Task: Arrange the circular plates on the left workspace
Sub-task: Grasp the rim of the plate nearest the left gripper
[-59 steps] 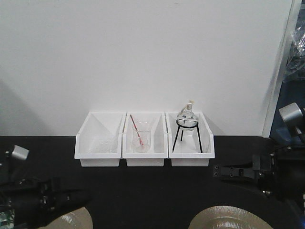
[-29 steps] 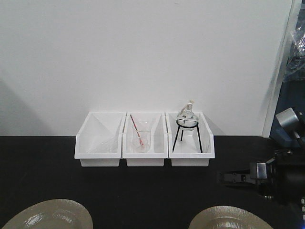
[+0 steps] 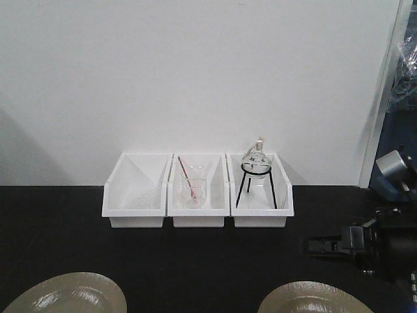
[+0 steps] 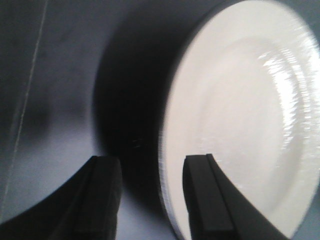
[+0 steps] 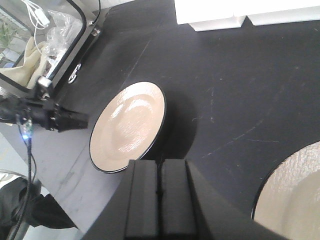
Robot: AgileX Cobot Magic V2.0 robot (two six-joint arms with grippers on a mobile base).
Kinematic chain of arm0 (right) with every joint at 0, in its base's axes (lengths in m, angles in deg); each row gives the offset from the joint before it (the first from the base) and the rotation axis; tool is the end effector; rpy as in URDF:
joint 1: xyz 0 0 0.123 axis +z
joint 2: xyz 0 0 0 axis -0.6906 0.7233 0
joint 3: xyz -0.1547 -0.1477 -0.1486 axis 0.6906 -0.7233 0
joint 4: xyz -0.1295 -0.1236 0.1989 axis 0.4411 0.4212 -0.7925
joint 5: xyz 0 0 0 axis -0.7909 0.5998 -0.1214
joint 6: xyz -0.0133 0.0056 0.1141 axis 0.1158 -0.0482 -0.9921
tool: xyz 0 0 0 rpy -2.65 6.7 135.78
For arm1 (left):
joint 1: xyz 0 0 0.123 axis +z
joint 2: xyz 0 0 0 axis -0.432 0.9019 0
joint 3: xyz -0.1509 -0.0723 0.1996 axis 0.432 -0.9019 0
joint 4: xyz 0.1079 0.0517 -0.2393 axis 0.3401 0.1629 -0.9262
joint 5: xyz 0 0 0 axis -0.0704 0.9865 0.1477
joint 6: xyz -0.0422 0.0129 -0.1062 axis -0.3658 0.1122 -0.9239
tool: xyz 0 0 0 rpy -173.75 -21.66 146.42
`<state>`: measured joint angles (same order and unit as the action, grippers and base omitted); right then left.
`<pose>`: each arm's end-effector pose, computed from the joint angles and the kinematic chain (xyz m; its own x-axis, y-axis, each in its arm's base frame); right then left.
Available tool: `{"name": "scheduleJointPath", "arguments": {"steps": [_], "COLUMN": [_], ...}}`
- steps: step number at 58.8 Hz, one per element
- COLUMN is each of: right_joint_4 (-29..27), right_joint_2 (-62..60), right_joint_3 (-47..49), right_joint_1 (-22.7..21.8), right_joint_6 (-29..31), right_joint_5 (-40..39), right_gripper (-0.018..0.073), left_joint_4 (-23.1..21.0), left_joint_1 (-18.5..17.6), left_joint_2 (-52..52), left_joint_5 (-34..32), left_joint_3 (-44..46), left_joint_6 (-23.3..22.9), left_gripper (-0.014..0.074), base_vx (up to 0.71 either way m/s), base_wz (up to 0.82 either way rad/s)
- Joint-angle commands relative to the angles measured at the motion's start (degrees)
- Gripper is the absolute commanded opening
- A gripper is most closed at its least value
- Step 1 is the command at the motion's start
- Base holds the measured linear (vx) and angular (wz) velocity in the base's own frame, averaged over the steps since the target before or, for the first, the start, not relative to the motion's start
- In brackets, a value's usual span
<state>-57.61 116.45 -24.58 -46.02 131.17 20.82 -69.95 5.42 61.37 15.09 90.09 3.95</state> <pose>0.2844 0.0776 0.2906 -0.7268 0.1121 -0.6777 -0.4646 0.6464 0.6052 0.3126 0.1062 0.1223 -0.9093 -0.3624 -0.2047 -0.1867 0.7947 -0.5777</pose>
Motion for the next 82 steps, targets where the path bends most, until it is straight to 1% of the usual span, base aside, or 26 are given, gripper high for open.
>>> {"name": "scheduleJointPath", "arguments": {"steps": [1, 5, 11, 17, 23, 27, 34, 41, 49, 50, 51, 56, 62, 72, 75, 82], "right_joint_4": [-3.23, -3.23, -3.23, -3.23, -3.23, -3.23, -3.23, -3.23, -3.23, -3.23, -3.23, -3.23, -3.23, -3.23, -3.23, -3.23], "right_joint_2": [-1.24, -1.24, -1.24, -1.24, -1.24, -1.24, -1.24, -1.24, -1.24, -1.24, -1.24, -1.24, -1.24, -1.24, -1.24, -1.24], "right_joint_3": [2.04, 2.04, 2.04, 2.04, 2.04, 2.04, 2.04, 2.04, 2.04, 2.04, 2.04, 2.04, 2.04, 2.04, 2.04, 2.04], "right_joint_1": [-0.07, -0.07, -0.07, -0.07, -0.07, -0.07, -0.07, -0.07, -0.07, -0.07, -0.07, -0.07, -0.07, -0.07, -0.07, -0.07], "right_joint_6": [0.57, 0.57, 0.57, 0.57, 0.57, 0.57, 0.57, 0.57, 0.57, 0.57, 0.57, 0.57, 0.57, 0.57, 0.57, 0.57], "right_joint_5": [-0.37, -0.45, -0.80, -0.87, -0.87, -0.87, -0.94, -1.01, -1.06, -1.06, -1.06, -1.06, -1.06, -1.06, -1.06, -1.06], "right_gripper": [0.0000, 0.0000, 0.0000, 0.0000, 0.0000, 0.0000, 0.0000, 0.0000, 0.0000, 0.0000, 0.0000, 0.0000, 0.0000, 0.0000, 0.0000, 0.0000], "left_joint_4": [-5.89, -9.65, -12.82, -13.98, -14.02, -14.54, -16.37, -17.05, -17.00, -17.00, -17.06, -17.71, -21.40, -31.29, -33.70, -37.65], "left_joint_1": [-0.05, -0.05, -0.12, -0.12, -0.24, -0.24, -0.82, -2.95, -5.44, -5.69, -6.38, -6.44, -6.44, -6.44, -6.44, -7.41], "left_joint_2": [0.09, 2.07, 4.81, 6.53, 7.01, 7.01, 7.01, 7.01, 7.01, 7.01, 7.01, 7.01, 7.01, 7.01, 6.82, 6.47], "left_joint_5": [1.55, 2.96, 5.46, 6.65, 6.91, 6.91, 7.52, 7.82, 7.55, 7.55, 7.48, 7.79, 10.17, 15.46, 15.46, 15.46], "left_joint_3": [1.68, 1.68, 1.68, 1.68, 1.62, 1.62, 1.62, 1.62, 1.62, 1.62, 1.62, 1.62, 1.62, 1.62, 1.62, 1.62], "left_joint_6": [2.38, 5.11, 7.67, 7.76, 7.81, 7.81, 9.23, 10.50, 10.87, 10.87, 10.98, 10.93, 11.46, 13.35, 13.16, 12.20], "left_gripper": [0.0420, 0.0420, 0.0420, 0.0419, 0.0414, 0.0396, 0.0322, 0.0229, 0.0071, 0.0041, -0.0009, -0.0007, -0.0006, -0.0006, -0.0006, -0.0006], "base_vx": [0.00, 0.00, 0.00, 0.00, 0.00, 0.00, 0.00, 0.00, 0.00, 0.00, 0.00, 0.00, 0.00, 0.00, 0.00, 0.00], "base_wz": [0.00, 0.00, 0.00, 0.00, 0.00, 0.00, 0.00, 0.00, 0.00, 0.00, 0.00, 0.00, 0.00, 0.00, 0.00, 0.00]}}
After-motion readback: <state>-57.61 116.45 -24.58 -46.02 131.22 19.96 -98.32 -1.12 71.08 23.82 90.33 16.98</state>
